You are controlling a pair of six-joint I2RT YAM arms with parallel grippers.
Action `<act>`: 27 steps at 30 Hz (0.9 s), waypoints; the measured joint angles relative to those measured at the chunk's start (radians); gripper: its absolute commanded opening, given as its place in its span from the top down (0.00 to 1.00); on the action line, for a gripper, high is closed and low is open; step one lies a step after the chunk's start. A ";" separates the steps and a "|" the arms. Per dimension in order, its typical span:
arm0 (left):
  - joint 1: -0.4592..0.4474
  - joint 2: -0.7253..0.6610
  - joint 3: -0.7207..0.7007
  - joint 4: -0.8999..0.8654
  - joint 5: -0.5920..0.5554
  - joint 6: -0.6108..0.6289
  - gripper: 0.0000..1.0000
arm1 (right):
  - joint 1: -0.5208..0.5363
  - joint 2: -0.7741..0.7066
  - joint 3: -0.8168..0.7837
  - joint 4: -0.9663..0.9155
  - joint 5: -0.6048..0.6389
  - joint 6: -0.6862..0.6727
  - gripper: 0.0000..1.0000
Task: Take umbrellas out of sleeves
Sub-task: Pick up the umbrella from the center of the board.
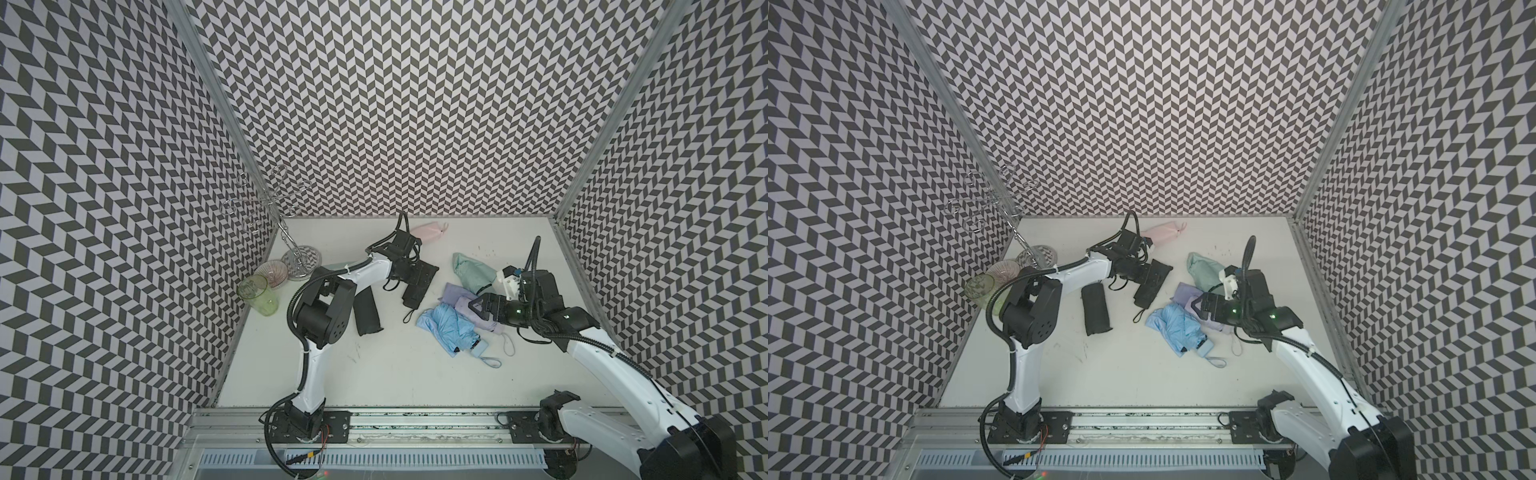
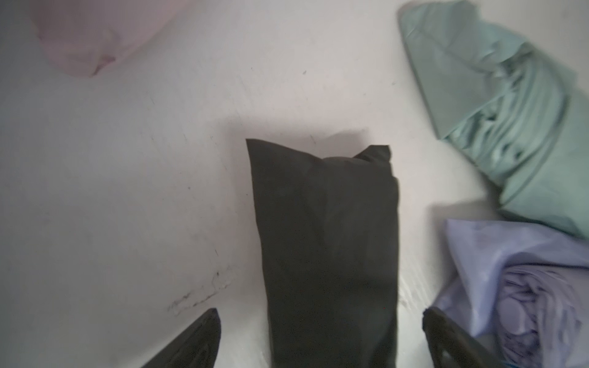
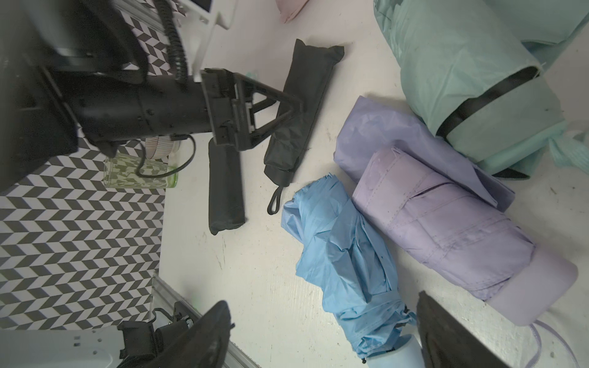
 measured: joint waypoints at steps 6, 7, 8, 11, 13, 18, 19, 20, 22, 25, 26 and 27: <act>-0.023 0.124 0.170 -0.059 -0.088 0.050 0.09 | 0.000 0.031 0.005 0.001 -0.024 -0.018 0.10; -0.027 0.135 0.188 -0.067 -0.101 0.059 0.10 | 0.000 0.038 0.005 0.001 -0.028 -0.019 0.10; -0.031 0.146 0.204 -0.074 -0.110 0.064 0.11 | 0.000 0.042 0.005 0.001 -0.031 -0.019 0.10; -0.043 0.178 0.249 -0.085 -0.137 0.076 0.13 | 0.000 0.047 -0.003 0.005 -0.042 -0.019 0.10; -0.048 0.183 0.258 -0.092 -0.149 0.078 0.11 | 0.000 0.047 -0.010 0.010 -0.047 -0.019 0.10; -0.050 0.169 0.227 -0.077 -0.144 0.065 0.07 | 0.000 0.063 -0.014 0.021 -0.061 -0.020 0.10; -0.049 0.161 0.213 -0.074 -0.142 0.059 0.07 | 0.000 0.069 -0.014 0.024 -0.063 -0.020 0.10; -0.049 0.151 0.200 -0.073 -0.138 0.054 0.07 | 0.000 0.074 -0.014 0.028 -0.065 -0.020 0.10; -0.048 0.127 0.170 -0.078 -0.129 0.042 0.06 | 0.000 0.087 -0.019 0.047 -0.070 -0.019 0.10; -0.047 0.099 0.135 -0.093 -0.113 0.026 0.07 | 0.000 0.115 -0.023 0.072 -0.086 -0.018 0.10; -0.044 0.093 0.126 -0.095 -0.106 0.023 0.08 | 0.000 0.125 -0.023 0.077 -0.090 -0.018 0.10; -0.043 0.085 0.115 -0.095 -0.100 0.021 0.09 | 0.000 0.137 -0.023 0.085 -0.095 -0.017 0.10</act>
